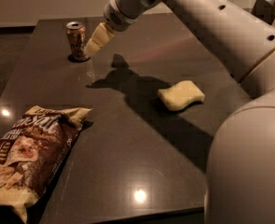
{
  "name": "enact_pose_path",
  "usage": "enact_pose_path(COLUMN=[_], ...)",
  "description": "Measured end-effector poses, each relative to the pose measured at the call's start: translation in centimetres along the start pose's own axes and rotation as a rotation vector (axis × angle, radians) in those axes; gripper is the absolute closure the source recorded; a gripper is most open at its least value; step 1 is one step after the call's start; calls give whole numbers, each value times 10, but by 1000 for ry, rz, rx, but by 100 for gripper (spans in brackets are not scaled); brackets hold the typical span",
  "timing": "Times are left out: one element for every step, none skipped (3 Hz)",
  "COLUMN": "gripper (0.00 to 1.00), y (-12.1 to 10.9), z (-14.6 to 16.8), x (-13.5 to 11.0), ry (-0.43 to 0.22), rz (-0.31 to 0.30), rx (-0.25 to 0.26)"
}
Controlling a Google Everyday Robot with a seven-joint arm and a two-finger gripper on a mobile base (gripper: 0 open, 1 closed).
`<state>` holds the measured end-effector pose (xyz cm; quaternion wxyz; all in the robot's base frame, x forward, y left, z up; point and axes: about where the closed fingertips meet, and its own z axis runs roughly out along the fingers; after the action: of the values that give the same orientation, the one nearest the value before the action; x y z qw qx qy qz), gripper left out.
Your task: Move orange can near brown chip bag
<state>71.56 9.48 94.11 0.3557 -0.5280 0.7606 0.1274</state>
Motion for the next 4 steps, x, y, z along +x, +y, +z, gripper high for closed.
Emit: enact_pose_path(gripper=[0, 0, 0, 0], y=[-11, -17, -20, -21], z=[18, 42, 61, 77], x=[-16, -31, -44, -56], ry=[-17, -26, -27, -24], rz=[72, 118, 136, 140], rx=[36, 95, 131, 140])
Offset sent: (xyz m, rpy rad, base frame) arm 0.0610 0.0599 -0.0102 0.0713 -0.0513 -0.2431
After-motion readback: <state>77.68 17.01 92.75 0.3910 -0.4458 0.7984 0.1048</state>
